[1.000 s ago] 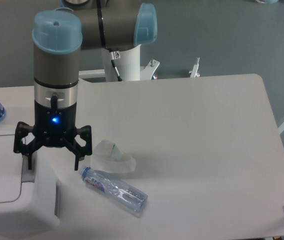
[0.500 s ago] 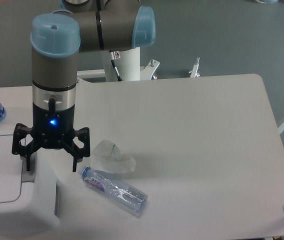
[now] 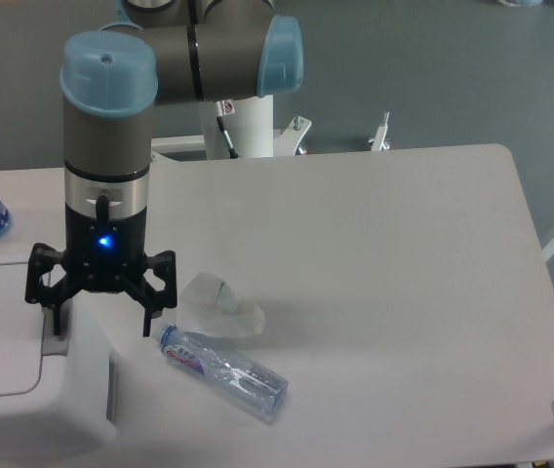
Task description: Open the trash can
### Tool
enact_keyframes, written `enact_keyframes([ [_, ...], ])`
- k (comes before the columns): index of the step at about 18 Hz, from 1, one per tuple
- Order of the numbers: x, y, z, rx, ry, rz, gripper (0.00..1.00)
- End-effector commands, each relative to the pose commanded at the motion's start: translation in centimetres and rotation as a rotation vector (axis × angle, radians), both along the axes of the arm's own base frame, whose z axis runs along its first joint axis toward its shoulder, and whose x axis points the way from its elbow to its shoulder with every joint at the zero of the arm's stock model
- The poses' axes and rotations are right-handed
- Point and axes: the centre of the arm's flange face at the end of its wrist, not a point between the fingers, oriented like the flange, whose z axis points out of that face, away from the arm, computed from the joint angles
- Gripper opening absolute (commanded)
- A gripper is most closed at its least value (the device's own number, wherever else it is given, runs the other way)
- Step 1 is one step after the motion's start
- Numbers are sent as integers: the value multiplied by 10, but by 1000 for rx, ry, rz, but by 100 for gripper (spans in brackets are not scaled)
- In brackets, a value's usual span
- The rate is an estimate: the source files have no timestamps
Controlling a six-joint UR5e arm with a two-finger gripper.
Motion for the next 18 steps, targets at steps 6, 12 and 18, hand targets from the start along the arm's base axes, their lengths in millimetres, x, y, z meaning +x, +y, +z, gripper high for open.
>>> enact_keyframes([
  [6, 0, 0, -2, -3, -2, 0, 100],
  [12, -2, 2, 5, 10, 8, -1, 100],
  [18, -40, -9, 59, 93, 244, 76, 100],
])
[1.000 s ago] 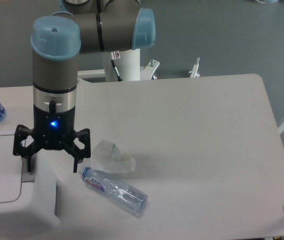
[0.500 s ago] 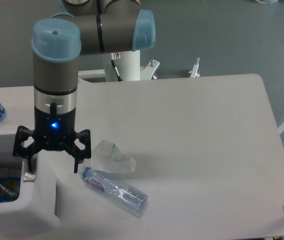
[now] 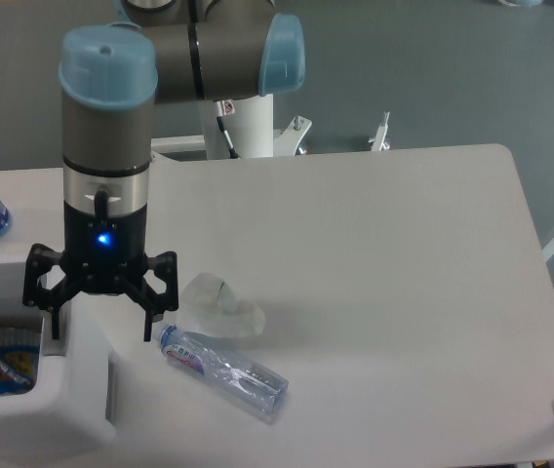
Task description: Open the trash can
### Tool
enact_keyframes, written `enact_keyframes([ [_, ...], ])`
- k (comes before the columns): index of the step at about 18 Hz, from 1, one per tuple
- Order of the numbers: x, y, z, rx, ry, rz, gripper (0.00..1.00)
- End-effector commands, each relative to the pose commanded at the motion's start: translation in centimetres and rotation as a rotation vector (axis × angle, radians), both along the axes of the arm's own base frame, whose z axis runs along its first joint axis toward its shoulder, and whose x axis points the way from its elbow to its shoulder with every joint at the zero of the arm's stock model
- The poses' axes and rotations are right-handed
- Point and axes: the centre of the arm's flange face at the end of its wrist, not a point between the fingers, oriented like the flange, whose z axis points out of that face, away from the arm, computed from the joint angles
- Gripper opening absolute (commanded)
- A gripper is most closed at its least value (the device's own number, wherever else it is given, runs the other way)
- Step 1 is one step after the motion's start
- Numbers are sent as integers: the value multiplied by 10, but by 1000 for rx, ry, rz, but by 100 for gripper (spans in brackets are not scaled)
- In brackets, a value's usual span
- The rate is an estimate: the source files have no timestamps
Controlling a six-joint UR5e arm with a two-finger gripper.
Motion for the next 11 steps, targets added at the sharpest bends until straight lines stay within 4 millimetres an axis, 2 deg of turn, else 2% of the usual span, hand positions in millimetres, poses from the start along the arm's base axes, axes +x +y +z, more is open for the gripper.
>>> enact_keyframes([
  [3, -16, -15, 5, -89, 137, 71, 100],
  [4, -32, -28, 7, -151, 188, 86, 100],
  [5, -58, -47, -2, -292, 211, 11, 100],
  [6, -63, -54, 0, -320, 218, -7, 100],
  [7, -79, -77, 4, -403, 240, -53, 100],
  [8, -100, -108, -2, -515, 259, -151, 100],
  [11, -117, -143, -4, -583, 286, -227, 100],
])
